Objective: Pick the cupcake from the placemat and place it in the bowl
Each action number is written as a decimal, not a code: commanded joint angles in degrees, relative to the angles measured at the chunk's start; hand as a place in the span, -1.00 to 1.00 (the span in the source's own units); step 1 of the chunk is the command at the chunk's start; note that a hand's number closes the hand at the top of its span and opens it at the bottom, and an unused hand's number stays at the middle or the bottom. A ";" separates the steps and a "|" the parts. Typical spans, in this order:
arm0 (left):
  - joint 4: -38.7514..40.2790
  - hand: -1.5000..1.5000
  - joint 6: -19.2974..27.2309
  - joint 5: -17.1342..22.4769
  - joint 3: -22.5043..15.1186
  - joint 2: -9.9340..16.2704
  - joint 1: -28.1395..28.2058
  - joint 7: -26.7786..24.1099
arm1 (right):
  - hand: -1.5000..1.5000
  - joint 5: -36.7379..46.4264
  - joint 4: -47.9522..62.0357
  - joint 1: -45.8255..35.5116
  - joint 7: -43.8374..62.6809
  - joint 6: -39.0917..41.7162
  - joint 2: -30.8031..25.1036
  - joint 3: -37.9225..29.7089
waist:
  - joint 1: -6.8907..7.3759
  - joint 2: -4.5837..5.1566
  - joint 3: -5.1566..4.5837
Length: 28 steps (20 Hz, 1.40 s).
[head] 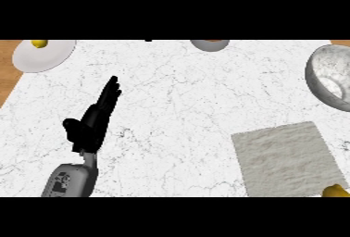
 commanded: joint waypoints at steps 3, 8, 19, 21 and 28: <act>-1.27 0.00 0.95 -0.63 0.40 -0.01 -1.61 2.45 | 1.00 8.29 17.51 -7.32 -8.39 -7.01 4.42 2.17 | -0.21 0.03 0.05; -2.25 0.00 0.07 -0.05 -0.99 -1.03 1.28 0.61 | 1.00 11.45 26.79 -8.20 -11.53 -5.03 4.92 4.14 | 1.05 0.53 0.15; -1.14 0.00 -0.35 -0.08 -0.94 -1.29 -1.31 0.60 | -1.00 8.03 35.86 -15.01 -19.56 12.41 4.51 1.19 | 1.11 0.82 0.26; -0.60 0.00 0.17 -0.41 -0.33 -0.89 -0.65 0.94 | -1.00 5.06 36.35 -15.60 -20.58 12.71 5.00 -1.61 | 0.66 0.72 0.27; -0.32 0.00 -0.47 0.27 0.33 -0.62 0.50 -1.04 | -1.00 -0.72 39.84 -16.15 -18.82 17.80 1.37 -7.14 | 0.32 0.79 0.27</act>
